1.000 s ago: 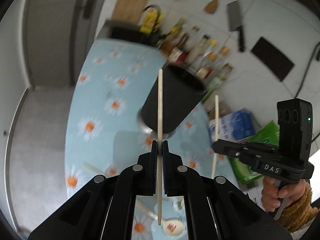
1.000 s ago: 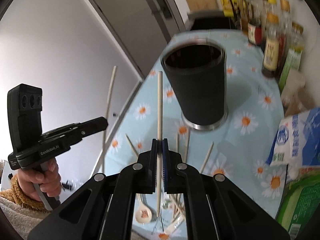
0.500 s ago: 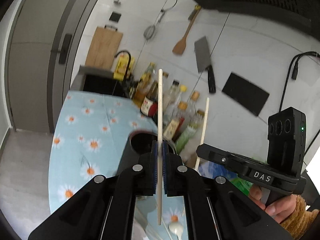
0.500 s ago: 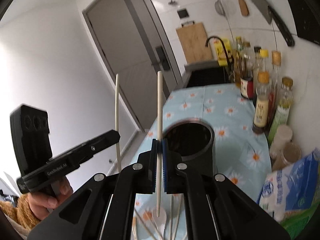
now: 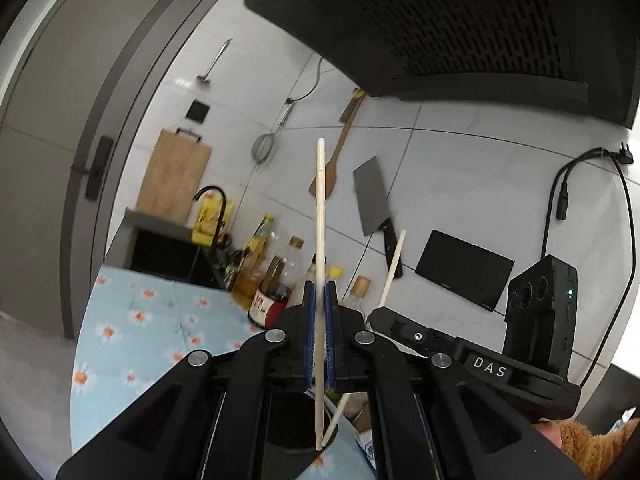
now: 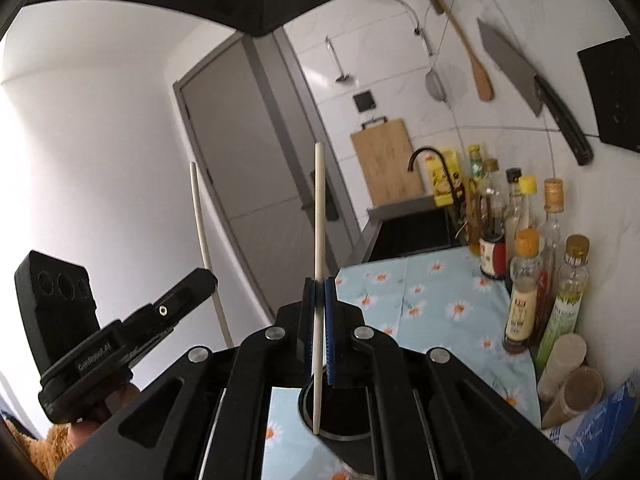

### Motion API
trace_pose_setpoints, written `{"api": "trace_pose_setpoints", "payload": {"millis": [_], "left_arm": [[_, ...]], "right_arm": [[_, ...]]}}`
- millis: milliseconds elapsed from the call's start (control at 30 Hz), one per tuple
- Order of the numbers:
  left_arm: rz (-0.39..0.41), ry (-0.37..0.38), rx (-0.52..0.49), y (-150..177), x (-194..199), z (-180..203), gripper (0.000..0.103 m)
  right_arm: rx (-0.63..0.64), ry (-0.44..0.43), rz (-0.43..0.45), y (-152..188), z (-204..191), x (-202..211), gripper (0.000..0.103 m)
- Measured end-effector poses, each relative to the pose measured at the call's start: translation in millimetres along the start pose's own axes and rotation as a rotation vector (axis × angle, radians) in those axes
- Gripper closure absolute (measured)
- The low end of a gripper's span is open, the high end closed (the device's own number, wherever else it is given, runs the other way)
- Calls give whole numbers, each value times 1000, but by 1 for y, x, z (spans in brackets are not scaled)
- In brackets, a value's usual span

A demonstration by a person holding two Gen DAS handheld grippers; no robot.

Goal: Organize utensils
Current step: 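Lift both held chopsticks and carry them over the black holder, then open both tools to drop the chopsticks into the black holder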

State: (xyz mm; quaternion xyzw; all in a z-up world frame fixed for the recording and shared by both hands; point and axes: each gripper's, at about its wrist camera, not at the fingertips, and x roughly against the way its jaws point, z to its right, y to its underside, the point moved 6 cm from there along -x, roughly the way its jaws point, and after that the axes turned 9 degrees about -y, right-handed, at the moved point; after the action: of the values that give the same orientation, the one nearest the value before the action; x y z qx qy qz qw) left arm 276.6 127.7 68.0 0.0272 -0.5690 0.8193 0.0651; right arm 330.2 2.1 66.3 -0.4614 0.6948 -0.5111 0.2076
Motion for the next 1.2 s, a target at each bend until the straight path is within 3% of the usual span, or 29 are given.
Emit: {"api": "trace_pose_setpoints", "payload": {"millis": [300,600,967,1100,1200], "left_arm": [[16,12,20,10,-25,-10,99],[-62,-23,8,44,-49,-22,99],[-112,-64,-22,69,-54,-28,99],[-161,-85,-34,76,-55,-29,98],[-178,-90,-13,79,-54,-33,98]], "right_arm": [[-23,34,63,0,16,-4,97],[18,113,3,29,28,-25,97],[7,135,-57,51,35,-35,97],[-20,158,-78,54,41,-34,83],[-38,153,-80,54,43,-32,80]]}}
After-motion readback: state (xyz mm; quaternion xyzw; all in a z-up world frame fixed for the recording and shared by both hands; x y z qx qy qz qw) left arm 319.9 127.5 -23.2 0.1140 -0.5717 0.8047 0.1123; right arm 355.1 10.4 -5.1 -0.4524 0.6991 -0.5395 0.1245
